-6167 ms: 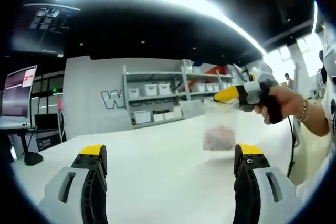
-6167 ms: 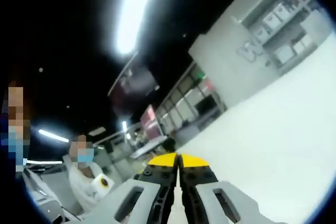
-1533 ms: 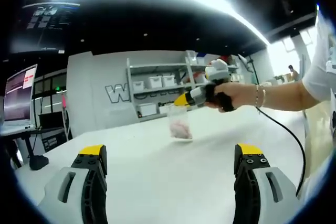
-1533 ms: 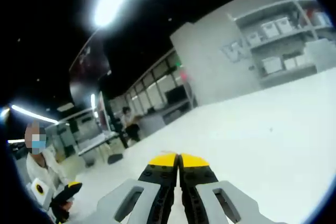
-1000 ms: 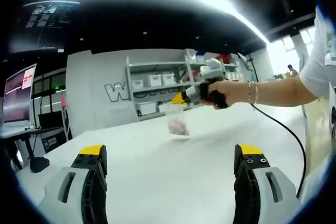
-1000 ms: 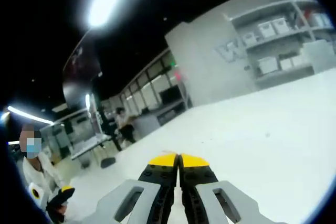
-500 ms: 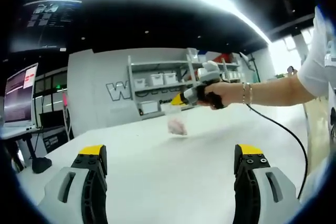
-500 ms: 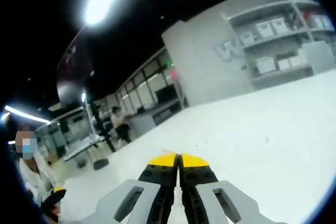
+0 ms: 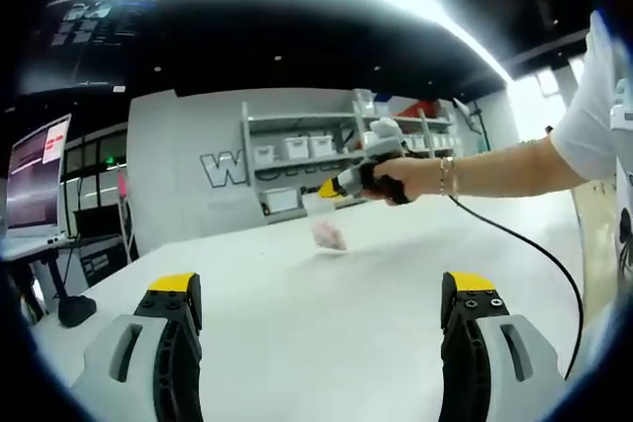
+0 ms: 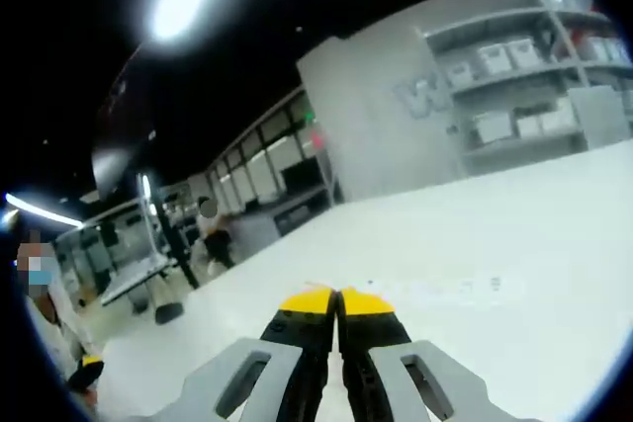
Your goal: Open the resealable bag by pulling the two sides of the seal apart until the entire bag opening is separated and visibly accessible.
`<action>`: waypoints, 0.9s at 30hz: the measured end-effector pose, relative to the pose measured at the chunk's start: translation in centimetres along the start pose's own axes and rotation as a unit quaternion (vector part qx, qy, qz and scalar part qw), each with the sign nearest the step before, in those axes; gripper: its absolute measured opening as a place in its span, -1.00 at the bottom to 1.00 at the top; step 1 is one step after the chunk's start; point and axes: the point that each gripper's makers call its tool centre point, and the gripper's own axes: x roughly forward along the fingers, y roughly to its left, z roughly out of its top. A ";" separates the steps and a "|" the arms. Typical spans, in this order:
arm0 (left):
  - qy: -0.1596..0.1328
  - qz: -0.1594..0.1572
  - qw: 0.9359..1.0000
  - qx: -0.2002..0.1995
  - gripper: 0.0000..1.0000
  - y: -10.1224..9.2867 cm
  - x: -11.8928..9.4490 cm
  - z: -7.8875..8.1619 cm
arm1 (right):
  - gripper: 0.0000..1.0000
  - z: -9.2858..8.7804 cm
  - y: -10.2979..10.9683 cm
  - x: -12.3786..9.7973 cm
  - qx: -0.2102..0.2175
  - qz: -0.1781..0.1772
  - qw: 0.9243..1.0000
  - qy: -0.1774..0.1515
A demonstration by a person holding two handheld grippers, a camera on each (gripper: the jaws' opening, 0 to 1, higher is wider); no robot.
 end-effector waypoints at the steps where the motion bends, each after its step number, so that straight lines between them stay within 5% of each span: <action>1: 0.000 0.000 1.000 0.000 0.99 0.1 0.1 0.0 | -1.00 0.1 -0.1 0.2 0.000 -0.001 1.000 0.000; 27: 0.011 -0.001 1.000 -0.006 0.99 0.9 1.2 -0.9 | -1.00 0.4 -3.7 5.1 -0.015 -0.044 0.999 0.007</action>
